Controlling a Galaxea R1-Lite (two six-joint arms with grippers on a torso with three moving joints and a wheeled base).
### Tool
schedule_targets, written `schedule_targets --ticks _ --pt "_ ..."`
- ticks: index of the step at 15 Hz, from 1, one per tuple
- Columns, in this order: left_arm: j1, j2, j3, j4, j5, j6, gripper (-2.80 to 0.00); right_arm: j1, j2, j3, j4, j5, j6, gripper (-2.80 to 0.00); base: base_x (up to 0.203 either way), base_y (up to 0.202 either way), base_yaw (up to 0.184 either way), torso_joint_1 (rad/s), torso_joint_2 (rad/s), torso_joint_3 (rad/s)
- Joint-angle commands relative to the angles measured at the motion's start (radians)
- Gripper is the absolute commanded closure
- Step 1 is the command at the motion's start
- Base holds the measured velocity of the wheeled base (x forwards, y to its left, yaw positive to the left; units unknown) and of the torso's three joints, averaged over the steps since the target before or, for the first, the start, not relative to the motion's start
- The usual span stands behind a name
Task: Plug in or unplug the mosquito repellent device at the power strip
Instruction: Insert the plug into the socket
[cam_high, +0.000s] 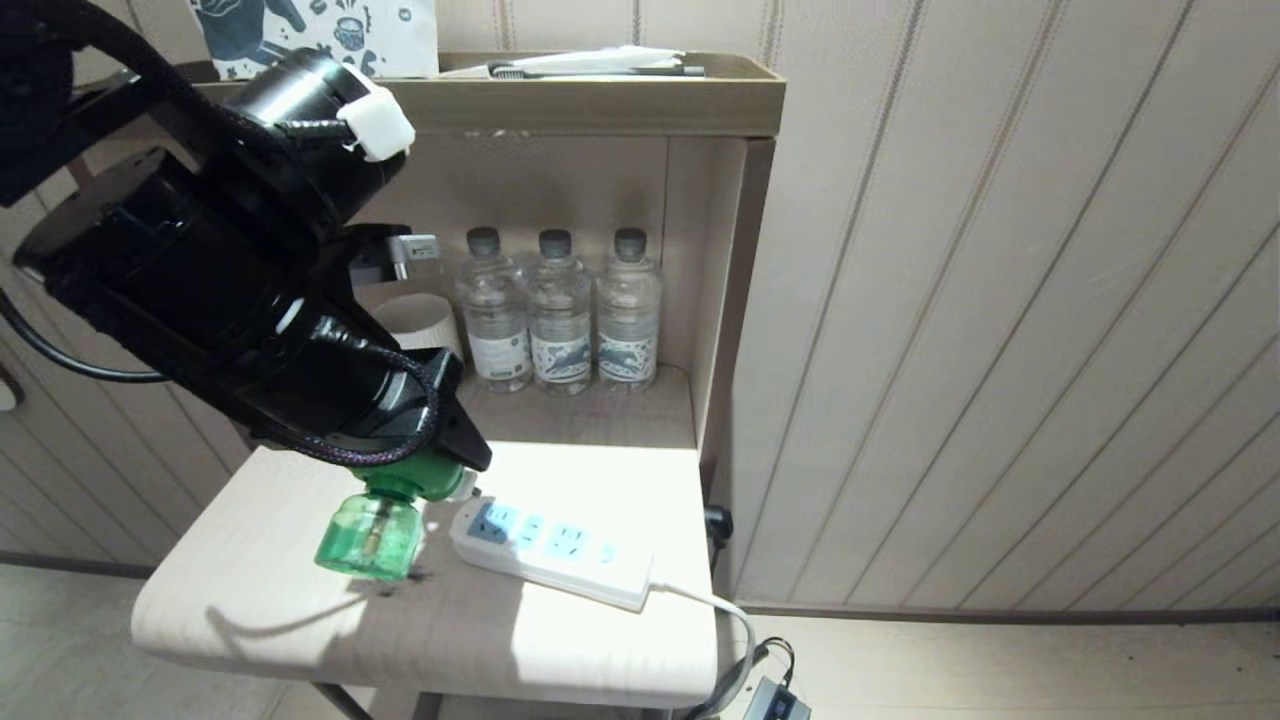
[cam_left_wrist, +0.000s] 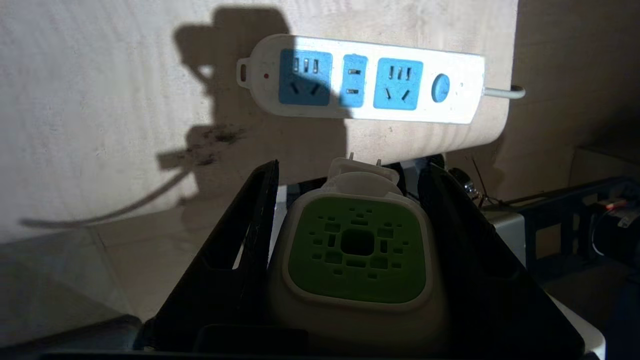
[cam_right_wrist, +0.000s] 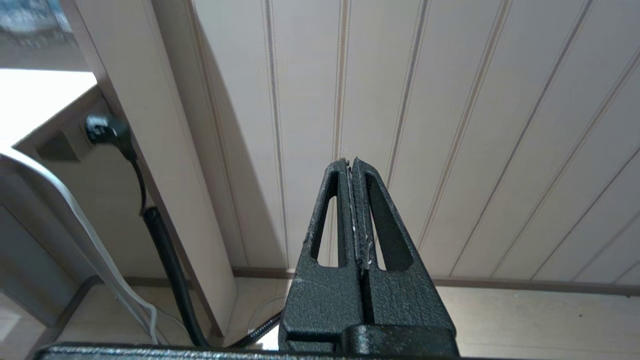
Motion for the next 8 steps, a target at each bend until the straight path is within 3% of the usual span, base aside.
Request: schedule_targets --ticks 1,5,8 --pt "-0.001 0.027 0.005 0.008 -0.002 -0.004 0.0 0.0 0.0 0.0 -0.001 0.0 0.0 0.0 0.0 0.0 0.0 0.218 -0.5 -0.274" --pt "-0.001 0.038 0.06 -0.005 -0.002 -0.015 0.0 0.0 0.0 0.0 -0.001 0.0 0.0 0.0 0.0 0.0 0.0 0.224 -0.51 -0.283" --pt "0.0 0.058 0.131 -0.056 -0.015 -0.018 0.0 0.0 0.0 0.0 -0.001 0.0 0.0 0.0 0.0 0.0 0.0 0.087 -0.19 -0.103"
